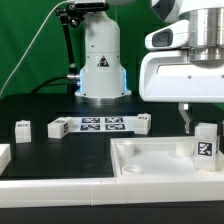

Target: Assemble one leg

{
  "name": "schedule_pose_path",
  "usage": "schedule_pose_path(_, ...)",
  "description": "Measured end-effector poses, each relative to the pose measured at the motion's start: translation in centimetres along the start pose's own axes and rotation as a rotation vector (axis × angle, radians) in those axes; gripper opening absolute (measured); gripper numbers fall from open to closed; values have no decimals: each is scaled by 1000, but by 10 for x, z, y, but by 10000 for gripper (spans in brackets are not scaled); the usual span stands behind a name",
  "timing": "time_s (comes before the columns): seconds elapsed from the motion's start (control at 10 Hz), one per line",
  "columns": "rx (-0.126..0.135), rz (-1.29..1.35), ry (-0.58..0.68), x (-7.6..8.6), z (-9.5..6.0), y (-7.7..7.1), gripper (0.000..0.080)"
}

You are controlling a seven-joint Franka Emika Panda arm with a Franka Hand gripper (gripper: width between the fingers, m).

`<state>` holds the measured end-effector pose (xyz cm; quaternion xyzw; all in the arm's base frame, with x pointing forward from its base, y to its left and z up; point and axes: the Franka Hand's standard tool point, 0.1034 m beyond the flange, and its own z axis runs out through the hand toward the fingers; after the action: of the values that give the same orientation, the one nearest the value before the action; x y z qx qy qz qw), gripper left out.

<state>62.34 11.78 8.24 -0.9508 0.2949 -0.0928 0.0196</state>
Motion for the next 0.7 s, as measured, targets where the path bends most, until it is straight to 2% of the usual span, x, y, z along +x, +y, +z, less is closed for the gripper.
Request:
schedule_pose_path(0.3, -2, 466, -18, -3, 0, 1, 290)
schedule_pose_path(0.6, 0, 719, -27, -4, -1, 2, 290)
schedule_pose_path(0.7, -1, 727, -26, -4, -1, 2, 290)
